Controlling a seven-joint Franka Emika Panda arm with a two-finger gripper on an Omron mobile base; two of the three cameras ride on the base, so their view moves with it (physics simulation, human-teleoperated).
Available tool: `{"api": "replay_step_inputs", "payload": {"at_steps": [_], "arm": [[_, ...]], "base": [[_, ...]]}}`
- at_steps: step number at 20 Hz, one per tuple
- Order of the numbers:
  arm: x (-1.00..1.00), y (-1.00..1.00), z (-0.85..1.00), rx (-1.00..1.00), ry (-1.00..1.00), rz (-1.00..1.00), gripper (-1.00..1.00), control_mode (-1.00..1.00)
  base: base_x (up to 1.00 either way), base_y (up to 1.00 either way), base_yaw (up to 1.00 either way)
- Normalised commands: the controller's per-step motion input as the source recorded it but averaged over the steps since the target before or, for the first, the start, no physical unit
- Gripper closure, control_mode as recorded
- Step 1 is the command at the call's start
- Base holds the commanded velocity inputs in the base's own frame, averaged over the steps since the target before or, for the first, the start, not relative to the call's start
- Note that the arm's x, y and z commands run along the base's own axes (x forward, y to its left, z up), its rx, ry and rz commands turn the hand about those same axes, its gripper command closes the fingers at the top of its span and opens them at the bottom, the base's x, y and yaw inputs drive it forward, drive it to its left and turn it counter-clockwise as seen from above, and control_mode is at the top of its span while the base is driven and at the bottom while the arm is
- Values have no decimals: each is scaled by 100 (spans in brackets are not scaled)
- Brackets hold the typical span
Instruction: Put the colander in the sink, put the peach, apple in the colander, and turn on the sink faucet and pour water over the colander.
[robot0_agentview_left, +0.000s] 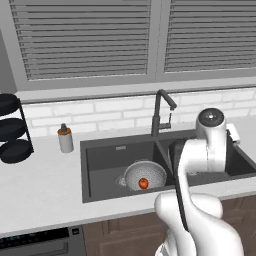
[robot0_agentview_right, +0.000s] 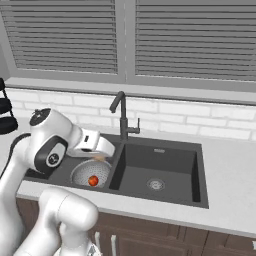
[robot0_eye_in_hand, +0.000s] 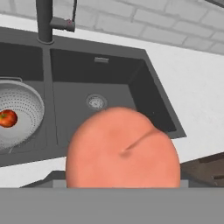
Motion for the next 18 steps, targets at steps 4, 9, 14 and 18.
{"api": "replay_step_inputs", "payload": {"at_steps": [4,9,14,18], "arm": [[1,100,-10,3,2,0,100,-100],[33,82,-46,6,11,-1,100,-100],[53,54,-60,7,10,0,100,-100],[59,36,-58,5,16,0,100,-100]], "base": [[0,0,0],[0,0,0],[0,0,0],[0,0,0]]}}
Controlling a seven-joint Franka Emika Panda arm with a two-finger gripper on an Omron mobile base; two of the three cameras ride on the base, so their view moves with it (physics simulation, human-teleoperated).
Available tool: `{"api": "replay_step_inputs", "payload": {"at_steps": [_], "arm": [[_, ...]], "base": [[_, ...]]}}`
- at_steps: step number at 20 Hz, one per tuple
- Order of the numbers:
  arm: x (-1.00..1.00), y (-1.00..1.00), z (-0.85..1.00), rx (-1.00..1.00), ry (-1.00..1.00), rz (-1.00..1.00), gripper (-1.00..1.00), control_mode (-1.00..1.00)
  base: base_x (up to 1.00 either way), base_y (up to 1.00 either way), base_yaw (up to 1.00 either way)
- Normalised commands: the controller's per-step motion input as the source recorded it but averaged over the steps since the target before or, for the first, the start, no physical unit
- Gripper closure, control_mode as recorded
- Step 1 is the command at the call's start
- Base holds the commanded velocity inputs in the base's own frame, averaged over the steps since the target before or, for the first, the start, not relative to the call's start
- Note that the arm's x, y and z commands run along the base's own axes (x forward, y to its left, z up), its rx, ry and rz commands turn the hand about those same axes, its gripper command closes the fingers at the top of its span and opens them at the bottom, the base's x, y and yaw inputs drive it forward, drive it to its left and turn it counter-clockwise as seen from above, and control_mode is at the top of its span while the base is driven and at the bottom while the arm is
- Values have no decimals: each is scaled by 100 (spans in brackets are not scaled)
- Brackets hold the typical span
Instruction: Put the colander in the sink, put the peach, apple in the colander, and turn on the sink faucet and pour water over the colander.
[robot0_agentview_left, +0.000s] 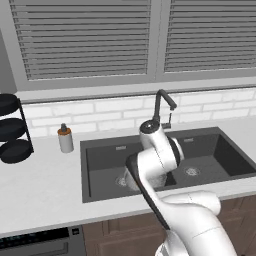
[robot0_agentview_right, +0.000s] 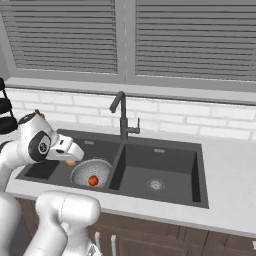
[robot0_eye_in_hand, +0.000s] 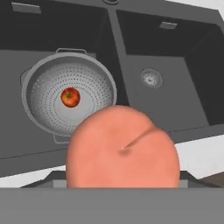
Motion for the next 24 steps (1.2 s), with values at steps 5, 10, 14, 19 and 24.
{"api": "replay_step_inputs", "payload": {"at_steps": [5,10,14,19,24], "arm": [[64,9,-55,1,27,0,100,-100],[57,0,-43,2,25,0,100,-100],[64,1,-36,1,16,0,100,-100],[58,3,-47,0,12,-3,100,-100],[29,1,-55,0,7,-6,100,-100]], "base": [[0,0,0],[0,0,0],[0,0,0],[0,0,0],[0,0,0]]}}
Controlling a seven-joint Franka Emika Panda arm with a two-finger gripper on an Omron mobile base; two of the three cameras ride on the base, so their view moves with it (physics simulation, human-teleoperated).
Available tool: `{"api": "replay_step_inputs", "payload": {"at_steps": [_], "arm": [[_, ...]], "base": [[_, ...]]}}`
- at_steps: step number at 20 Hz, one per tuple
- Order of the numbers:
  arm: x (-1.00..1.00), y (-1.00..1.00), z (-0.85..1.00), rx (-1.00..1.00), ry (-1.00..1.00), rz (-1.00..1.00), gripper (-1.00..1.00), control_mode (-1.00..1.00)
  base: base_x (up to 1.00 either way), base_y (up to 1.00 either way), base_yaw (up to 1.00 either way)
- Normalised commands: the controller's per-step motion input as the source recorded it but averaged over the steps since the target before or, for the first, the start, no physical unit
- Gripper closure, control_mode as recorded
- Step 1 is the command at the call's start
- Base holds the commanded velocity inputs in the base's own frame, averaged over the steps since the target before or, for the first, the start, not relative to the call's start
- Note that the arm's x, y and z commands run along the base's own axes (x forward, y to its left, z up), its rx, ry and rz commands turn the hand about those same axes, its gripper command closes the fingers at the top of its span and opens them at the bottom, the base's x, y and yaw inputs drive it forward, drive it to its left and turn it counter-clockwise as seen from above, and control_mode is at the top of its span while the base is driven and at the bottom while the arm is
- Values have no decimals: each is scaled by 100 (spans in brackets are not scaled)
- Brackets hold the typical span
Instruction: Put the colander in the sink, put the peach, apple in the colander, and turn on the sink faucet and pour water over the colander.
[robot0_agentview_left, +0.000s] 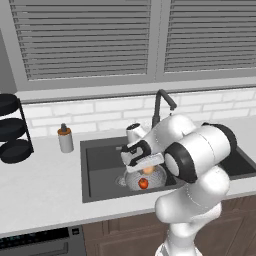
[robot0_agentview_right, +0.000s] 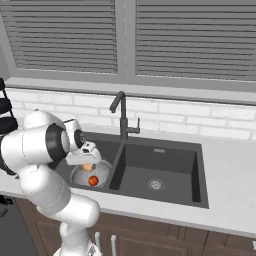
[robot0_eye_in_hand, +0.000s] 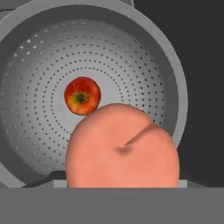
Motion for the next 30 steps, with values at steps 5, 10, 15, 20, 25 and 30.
{"api": "replay_step_inputs", "payload": {"at_steps": [5,10,15,20,25,30], "arm": [[21,0,-57,0,4,-8,100,-100],[20,0,-52,0,1,-8,100,-100],[21,0,-44,0,0,-8,100,-100],[16,0,-36,0,0,-7,100,-100],[-22,4,-10,0,-6,-8,-100,-100],[-63,0,0,1,-15,-7,-100,-100]], "base": [[0,0,0],[0,0,0],[0,0,0],[0,0,0],[0,0,0],[0,0,0]]}}
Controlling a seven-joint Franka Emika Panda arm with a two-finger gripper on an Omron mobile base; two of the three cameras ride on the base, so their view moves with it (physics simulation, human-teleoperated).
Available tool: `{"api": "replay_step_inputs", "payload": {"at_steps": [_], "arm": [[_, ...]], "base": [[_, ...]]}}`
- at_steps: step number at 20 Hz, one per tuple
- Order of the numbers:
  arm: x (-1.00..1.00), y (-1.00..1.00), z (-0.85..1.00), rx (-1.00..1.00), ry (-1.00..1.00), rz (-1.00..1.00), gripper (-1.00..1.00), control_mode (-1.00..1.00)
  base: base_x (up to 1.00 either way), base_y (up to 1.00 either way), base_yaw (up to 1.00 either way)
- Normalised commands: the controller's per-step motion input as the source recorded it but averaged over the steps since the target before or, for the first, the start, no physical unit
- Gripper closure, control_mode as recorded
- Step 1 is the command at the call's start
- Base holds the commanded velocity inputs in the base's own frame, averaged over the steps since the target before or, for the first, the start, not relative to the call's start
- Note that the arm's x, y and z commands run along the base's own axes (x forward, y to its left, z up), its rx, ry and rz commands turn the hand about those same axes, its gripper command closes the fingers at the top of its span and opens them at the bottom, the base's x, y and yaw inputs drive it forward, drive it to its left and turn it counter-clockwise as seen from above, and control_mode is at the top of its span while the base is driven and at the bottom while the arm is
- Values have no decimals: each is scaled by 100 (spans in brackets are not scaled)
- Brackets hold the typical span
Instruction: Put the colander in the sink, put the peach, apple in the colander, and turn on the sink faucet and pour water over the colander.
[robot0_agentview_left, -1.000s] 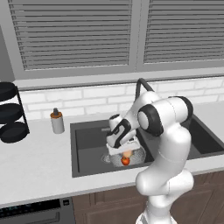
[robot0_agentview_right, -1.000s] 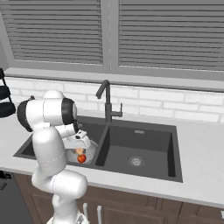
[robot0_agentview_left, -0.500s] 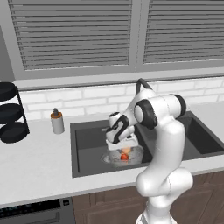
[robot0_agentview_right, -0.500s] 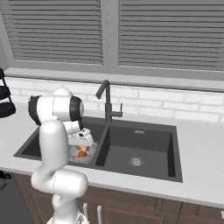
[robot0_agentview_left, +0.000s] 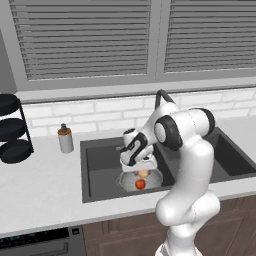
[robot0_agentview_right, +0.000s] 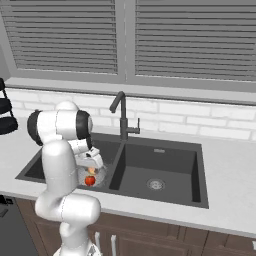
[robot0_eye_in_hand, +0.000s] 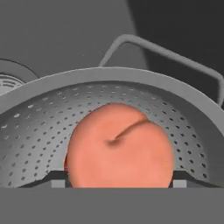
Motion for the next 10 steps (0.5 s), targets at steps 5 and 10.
{"api": "replay_step_inputs", "payload": {"at_steps": [5,10], "arm": [[-57,0,0,4,-14,-8,-100,-100],[-47,-1,32,14,-18,-7,-100,-100]], "base": [[0,0,0],[0,0,0]]}}
